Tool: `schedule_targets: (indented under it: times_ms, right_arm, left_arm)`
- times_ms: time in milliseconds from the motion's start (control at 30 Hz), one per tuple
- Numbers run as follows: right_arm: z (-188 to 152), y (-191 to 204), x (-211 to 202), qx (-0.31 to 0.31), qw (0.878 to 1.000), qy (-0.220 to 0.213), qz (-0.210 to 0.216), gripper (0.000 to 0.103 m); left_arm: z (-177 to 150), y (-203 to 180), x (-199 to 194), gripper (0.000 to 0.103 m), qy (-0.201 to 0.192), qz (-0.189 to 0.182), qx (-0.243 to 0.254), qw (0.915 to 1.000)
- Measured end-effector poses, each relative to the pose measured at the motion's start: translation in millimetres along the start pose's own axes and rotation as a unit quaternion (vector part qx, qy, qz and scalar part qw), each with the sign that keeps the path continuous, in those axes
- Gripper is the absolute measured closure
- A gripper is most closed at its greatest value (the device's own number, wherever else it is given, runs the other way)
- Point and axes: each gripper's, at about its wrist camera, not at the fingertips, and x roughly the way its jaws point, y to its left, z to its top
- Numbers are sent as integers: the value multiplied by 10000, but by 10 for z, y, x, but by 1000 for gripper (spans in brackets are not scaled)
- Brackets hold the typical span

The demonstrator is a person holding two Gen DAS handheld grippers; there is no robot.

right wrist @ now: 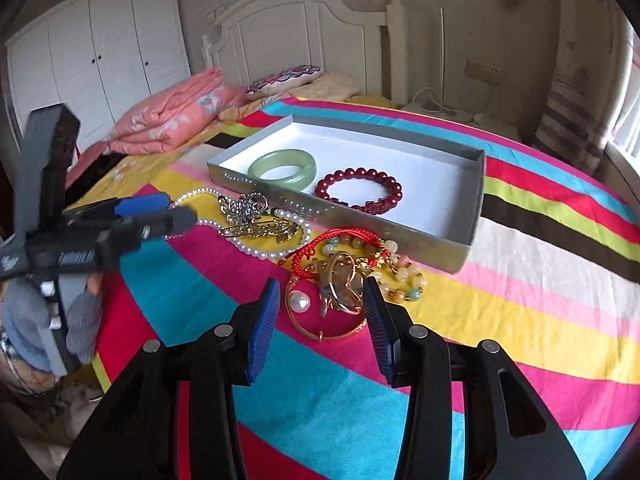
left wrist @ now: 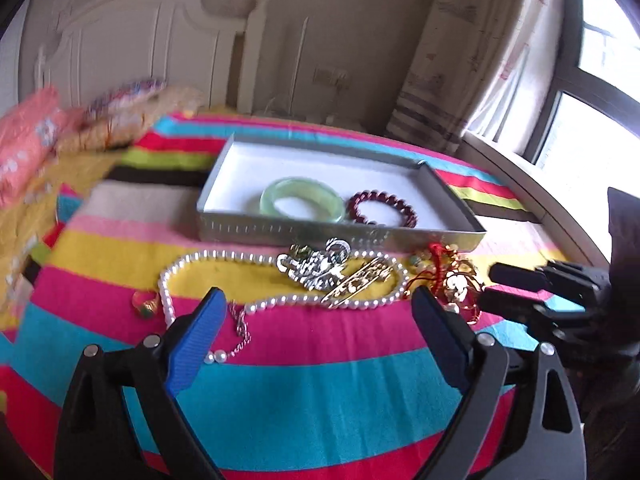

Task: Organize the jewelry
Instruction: 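Withdraw both tools from the box back over the jewelry pile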

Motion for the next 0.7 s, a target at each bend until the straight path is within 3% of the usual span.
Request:
schedule_targets:
  times_ms: [67, 167, 267, 333, 533, 600, 700]
  right_arm:
    - [7, 20, 55, -4, 9999, 55, -160, 68]
    - [-7, 8, 127, 33, 9996, 206, -164, 73]
    - [-7, 26, 131, -9, 9996, 197, -206, 74]
    - [11, 3, 139, 30, 9996, 162, -211, 81]
    - [53, 11, 222, -59, 9991, 273, -311, 81]
    - [51, 27, 191, -94, 9993, 177, -314, 92]
    - [27, -62, 9, 221, 9995, -242, 26, 92]
  left_arm:
    - [-24, -47, -41, 10, -147, -53, 115, 9998]
    - [-16, -7, 50, 10, 86, -246, 11, 9997]
    - [-1, 84, 67, 10, 93, -403, -220, 9989]
    - [2, 87, 73, 10, 116, -473, -192, 9986]
    - [11, 45, 150, 10, 322, -533, -67, 9980]
    - [13, 46, 166, 10, 351, -528, -74, 9980]
    - [9, 28, 177, 10, 408, -503, -22, 9979]
